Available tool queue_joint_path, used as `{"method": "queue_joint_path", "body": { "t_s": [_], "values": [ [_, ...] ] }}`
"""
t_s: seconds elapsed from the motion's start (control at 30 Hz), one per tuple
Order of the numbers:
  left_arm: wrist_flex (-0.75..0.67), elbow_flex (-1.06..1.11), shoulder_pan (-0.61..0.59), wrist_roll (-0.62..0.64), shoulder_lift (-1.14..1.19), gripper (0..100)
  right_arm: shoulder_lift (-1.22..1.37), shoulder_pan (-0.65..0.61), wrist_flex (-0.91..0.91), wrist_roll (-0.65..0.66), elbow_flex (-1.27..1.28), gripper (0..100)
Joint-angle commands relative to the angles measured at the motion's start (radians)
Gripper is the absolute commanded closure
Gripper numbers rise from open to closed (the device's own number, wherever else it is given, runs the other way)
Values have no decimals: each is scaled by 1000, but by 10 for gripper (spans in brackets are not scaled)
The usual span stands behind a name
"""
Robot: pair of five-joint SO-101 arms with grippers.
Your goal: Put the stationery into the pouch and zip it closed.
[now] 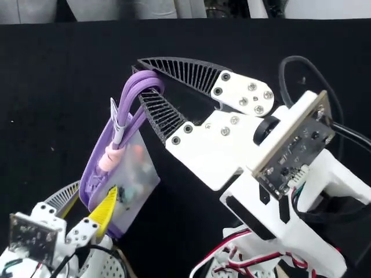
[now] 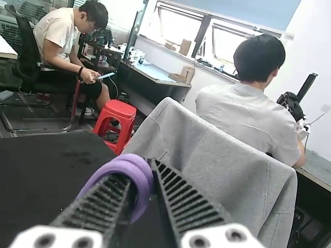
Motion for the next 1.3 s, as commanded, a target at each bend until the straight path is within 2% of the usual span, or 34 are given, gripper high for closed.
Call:
{"method": "queue_joint_path", "body": {
  "t_s": [0.0, 0.1, 0.23, 0.3, 0.4, 0.57, 0.9, 1.0, 1.17, 1.27],
  "values": [
    [-63, 42, 12, -14, 8, 812, -22, 6, 23, -11, -27, 988],
    [-68, 48, 13, -14, 8, 837, -25, 6, 23, -11, -28, 988],
    [-61, 45, 61, -14, 8, 980, -54, 6, 23, -11, -21, 988],
    [-58, 44, 107, -14, 8, 952, -70, 11, 23, -9, -21, 988],
    [-58, 15, 173, -14, 8, 972, -85, 14, 23, -3, -21, 988],
    [-49, -128, 242, -12, 8, 971, -79, 178, 15, -2, -27, 988],
    [57, -349, 234, -20, 9, 972, -70, 451, -81, 0, -18, 988],
    [57, -375, 186, -97, 9, 972, -36, 523, -140, 0, -18, 988],
    [57, -389, -13, -172, 9, 972, 56, 646, -252, 0, -18, 988],
    [57, -389, -42, -186, 8, 972, 120, 718, -318, 0, -18, 988]
  ]
}}
